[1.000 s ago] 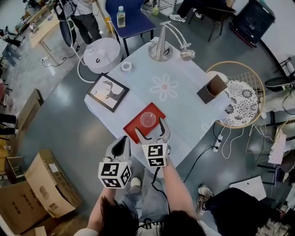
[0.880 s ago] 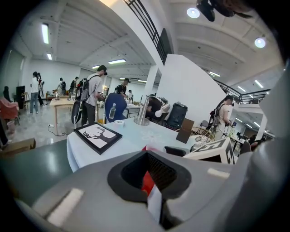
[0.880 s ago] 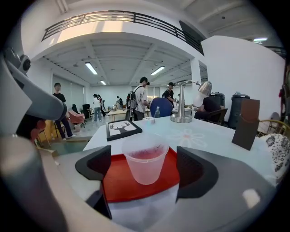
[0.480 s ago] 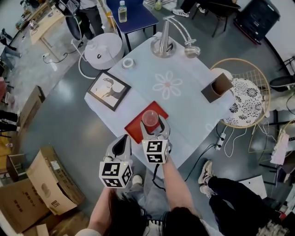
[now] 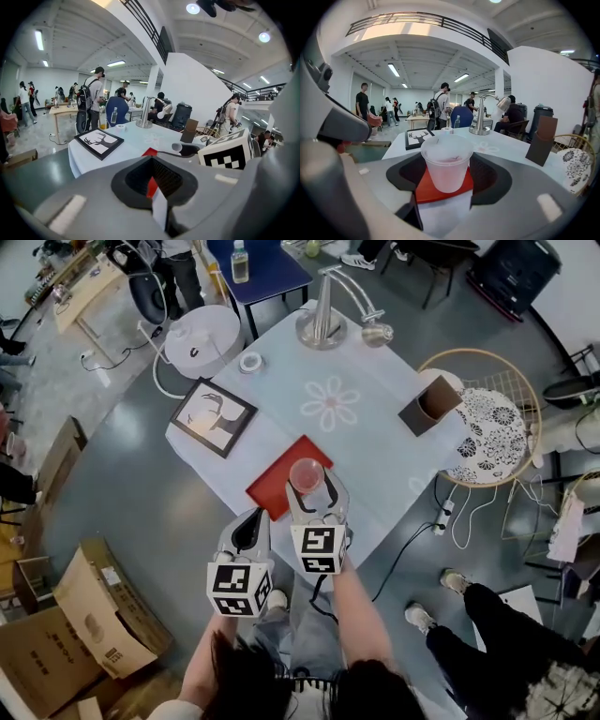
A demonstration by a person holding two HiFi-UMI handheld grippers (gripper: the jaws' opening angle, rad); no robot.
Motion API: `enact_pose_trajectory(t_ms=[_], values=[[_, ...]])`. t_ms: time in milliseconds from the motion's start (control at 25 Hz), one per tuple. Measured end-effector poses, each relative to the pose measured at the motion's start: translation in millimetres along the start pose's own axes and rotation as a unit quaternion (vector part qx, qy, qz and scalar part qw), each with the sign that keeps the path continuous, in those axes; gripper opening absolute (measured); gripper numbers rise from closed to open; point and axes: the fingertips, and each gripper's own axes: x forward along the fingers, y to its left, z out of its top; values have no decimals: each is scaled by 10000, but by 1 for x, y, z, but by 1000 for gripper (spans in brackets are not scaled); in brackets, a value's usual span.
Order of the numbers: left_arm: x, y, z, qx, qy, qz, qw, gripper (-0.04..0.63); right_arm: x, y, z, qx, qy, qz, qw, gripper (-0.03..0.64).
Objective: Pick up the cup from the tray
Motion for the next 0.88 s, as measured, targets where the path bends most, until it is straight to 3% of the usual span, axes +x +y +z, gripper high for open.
enact_pose_trajectory(t_ms=[400,880], values=[[0,-45,6,73,-66,-403,9991,0,-58,-66,-17,128,5,-788,9968,316],[16,-69,0,83,-21,-481,9988,0,-57,-87,-69,368,383,-844,9950,314]])
